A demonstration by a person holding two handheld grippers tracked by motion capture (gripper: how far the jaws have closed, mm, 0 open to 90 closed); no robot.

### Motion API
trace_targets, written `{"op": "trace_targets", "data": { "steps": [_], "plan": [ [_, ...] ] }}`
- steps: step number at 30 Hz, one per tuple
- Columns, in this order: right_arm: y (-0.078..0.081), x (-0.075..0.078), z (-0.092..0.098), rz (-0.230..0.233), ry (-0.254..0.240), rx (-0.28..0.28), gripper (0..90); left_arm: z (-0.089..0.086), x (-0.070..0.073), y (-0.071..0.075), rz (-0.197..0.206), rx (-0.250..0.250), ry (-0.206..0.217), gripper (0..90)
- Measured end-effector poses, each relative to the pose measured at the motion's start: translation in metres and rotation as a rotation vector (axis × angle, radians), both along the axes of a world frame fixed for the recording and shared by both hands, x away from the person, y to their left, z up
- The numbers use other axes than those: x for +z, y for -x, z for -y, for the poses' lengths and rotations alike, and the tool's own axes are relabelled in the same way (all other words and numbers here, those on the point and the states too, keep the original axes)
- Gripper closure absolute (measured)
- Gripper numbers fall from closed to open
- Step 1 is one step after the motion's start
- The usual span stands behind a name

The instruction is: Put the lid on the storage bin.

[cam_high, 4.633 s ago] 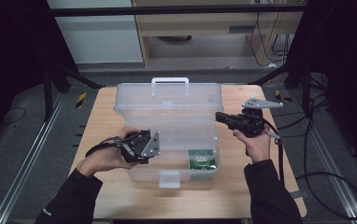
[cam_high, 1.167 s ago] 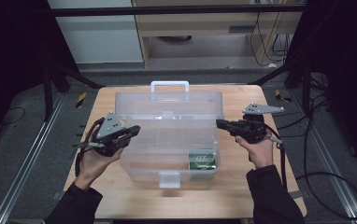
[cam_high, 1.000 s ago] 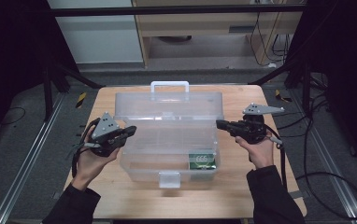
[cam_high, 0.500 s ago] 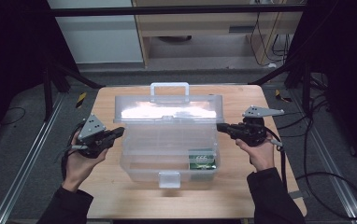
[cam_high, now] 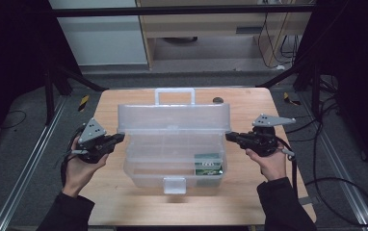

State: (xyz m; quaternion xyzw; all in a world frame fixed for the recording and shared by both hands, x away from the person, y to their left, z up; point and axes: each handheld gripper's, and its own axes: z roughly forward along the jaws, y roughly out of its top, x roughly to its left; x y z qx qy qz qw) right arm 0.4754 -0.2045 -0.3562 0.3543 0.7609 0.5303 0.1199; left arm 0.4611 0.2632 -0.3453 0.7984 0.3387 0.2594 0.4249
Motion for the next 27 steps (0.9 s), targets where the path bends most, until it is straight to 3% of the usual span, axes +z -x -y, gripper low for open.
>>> {"op": "trace_targets", "data": {
  "steps": [15, 27],
  "plan": [
    [0.022, -0.014, -0.001, -0.004, 0.098, -0.012, 90.0, -0.008, -0.022, 0.007, -0.053, -0.009, -0.032, 89.3],
    [0.035, -0.039, 0.002, -0.065, 0.177, -0.013, 90.0, -0.018, -0.052, 0.009, -0.120, -0.013, -0.068, 89.2]
  ]
}}
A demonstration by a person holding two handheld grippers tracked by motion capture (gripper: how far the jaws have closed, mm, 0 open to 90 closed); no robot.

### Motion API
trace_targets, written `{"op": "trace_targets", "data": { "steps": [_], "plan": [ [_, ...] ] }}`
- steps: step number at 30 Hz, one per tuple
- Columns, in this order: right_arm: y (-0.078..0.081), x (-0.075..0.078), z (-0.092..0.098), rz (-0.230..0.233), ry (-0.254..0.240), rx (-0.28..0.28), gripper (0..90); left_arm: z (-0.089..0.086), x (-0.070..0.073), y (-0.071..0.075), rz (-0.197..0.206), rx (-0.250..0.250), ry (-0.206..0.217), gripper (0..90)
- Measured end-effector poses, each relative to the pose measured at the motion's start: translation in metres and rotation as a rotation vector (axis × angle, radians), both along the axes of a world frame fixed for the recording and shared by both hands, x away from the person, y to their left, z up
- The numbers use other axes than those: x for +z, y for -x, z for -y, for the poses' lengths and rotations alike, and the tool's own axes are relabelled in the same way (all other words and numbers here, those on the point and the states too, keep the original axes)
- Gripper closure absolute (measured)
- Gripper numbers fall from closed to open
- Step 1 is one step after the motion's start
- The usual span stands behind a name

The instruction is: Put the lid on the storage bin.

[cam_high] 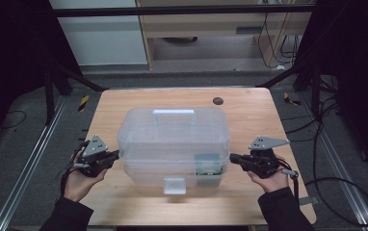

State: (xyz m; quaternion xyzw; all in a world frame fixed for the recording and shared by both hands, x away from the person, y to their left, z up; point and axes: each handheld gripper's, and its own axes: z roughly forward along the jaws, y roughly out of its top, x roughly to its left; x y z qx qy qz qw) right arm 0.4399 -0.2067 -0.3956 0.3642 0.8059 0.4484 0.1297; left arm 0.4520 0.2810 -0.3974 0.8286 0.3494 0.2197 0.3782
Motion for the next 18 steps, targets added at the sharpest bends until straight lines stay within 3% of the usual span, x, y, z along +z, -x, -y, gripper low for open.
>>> {"op": "trace_targets", "data": {
  "steps": [6, 9, 10, 11, 14, 18],
  "plan": [
    [-0.001, -0.011, 0.007, -0.026, 0.011, -0.020, 90.0, -0.012, -0.015, -0.006, -0.039, 0.047, -0.007, 88.3],
    [-0.007, -0.023, 0.020, -0.045, 0.032, -0.098, 89.3, -0.021, -0.024, -0.013, -0.057, 0.105, -0.009, 86.9],
    [-0.008, -0.026, 0.024, -0.041, 0.038, -0.123, 87.1, -0.021, -0.024, -0.013, -0.057, 0.105, -0.009, 85.5],
    [-0.010, -0.029, 0.028, -0.036, 0.039, -0.154, 83.9, -0.024, -0.029, -0.016, -0.059, 0.143, -0.013, 82.6],
    [-0.013, -0.036, 0.037, -0.017, 0.067, -0.233, 78.6, -0.029, -0.037, -0.021, -0.065, 0.182, -0.022, 75.8],
    [-0.016, -0.043, 0.045, -0.017, 0.105, -0.285, 72.1, -0.034, -0.042, -0.025, -0.073, 0.215, -0.033, 66.5]
  ]
}}
